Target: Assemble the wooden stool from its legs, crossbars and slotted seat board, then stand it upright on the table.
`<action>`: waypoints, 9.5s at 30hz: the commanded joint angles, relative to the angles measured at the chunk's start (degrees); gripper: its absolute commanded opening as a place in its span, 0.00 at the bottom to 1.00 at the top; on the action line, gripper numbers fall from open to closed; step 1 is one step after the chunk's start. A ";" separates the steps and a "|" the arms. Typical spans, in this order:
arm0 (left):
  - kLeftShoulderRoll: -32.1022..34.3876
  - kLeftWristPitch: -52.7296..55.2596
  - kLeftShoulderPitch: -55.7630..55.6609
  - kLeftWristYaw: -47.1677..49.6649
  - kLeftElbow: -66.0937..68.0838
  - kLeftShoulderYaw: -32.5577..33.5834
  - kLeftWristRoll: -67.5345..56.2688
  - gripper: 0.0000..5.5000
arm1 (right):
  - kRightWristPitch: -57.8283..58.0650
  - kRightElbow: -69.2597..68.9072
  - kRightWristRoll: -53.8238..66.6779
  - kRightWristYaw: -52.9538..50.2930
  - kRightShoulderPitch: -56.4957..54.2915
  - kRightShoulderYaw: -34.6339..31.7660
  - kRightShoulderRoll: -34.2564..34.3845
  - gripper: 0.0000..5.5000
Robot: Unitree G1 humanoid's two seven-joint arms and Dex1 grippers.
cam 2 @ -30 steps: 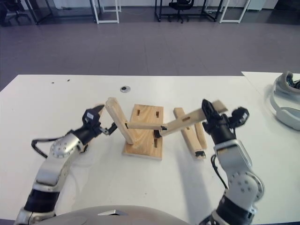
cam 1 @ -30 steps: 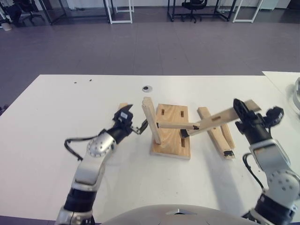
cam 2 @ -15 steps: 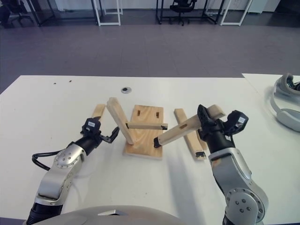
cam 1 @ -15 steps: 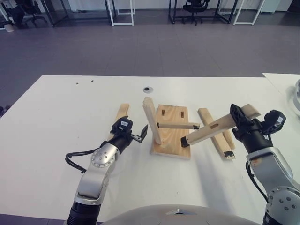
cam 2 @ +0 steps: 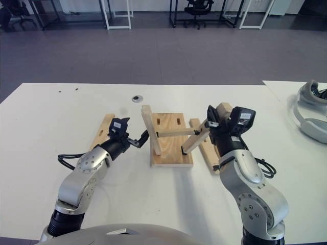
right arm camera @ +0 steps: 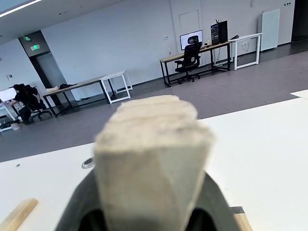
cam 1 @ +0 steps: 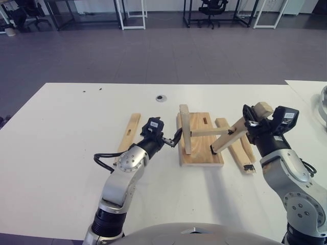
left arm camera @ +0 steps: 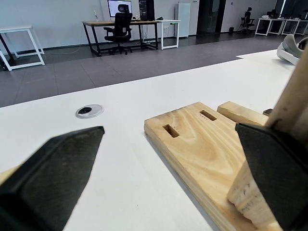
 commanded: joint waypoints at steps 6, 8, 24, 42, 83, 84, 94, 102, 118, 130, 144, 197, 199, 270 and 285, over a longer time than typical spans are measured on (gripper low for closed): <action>-1.42 2.50 -2.50 -1.94 -1.29 -5.68 -1.60 0.91 | 15.65 8.05 -1.37 5.02 3.35 10.16 -3.51 0.36; -1.78 3.73 -3.41 -1.11 -0.18 -6.97 -0.59 0.91 | 15.62 8.34 -1.39 7.78 2.48 11.07 -3.20 0.41; 13.34 -1.90 4.54 -7.20 -3.47 4.88 -0.74 0.91 | -4.16 7.96 -3.29 44.00 6.75 -1.94 -14.97 0.67; 32.71 -24.81 -2.19 -26.03 11.95 -13.28 19.63 0.91 | -35.46 49.86 -39.69 74.37 -4.28 15.60 -23.68 0.67; 3.37 25.03 7.40 6.87 -30.04 23.89 -8.34 0.91 | 10.54 -1.02 -7.36 27.75 -0.32 -21.47 1.95 0.67; 2.36 25.51 8.11 7.59 -31.86 23.08 -10.05 0.91 | 11.11 -3.62 -6.68 26.30 1.42 -20.10 3.35 0.67; -6.68 42.95 -9.86 19.00 -32.23 10.49 -16.57 0.91 | 24.04 -13.22 -2.11 11.17 -8.55 -4.64 -1.87 0.67; 4.61 39.61 -0.34 11.98 -32.01 19.65 -14.69 0.91 | 21.84 -6.06 -7.13 12.93 -3.63 -11.69 -5.23 0.67; 11.95 23.11 -20.72 3.72 -15.29 18.44 -32.13 0.91 | 15.33 9.84 25.69 24.19 -14.79 -8.70 -11.59 0.67; 11.13 2.61 -24.66 3.48 -11.17 24.52 -39.28 0.91 | 3.60 17.80 32.45 22.02 -23.82 -12.38 -11.66 0.67; 51.46 -9.89 20.77 -43.02 0.86 26.13 -18.93 0.91 | 2.82 15.66 8.14 57.86 -9.22 15.50 -18.82 0.67; 20.56 -40.84 -19.83 -17.49 50.30 -2.01 19.97 0.91 | -29.00 52.43 -43.60 51.39 -14.27 8.79 -5.14 0.67; 22.61 -38.57 -14.05 -17.23 43.79 0.05 19.34 0.91 | -25.38 42.57 -40.84 44.98 -9.93 1.03 -3.31 0.67; -3.08 11.62 -32.05 15.75 3.47 27.26 -68.11 0.56 | -23.44 16.41 -30.31 47.45 -26.08 16.08 1.62 0.24; -2.14 9.43 -31.12 23.30 4.51 24.10 -69.89 0.07 | -24.91 17.17 -35.23 46.36 -27.62 17.72 2.92 0.24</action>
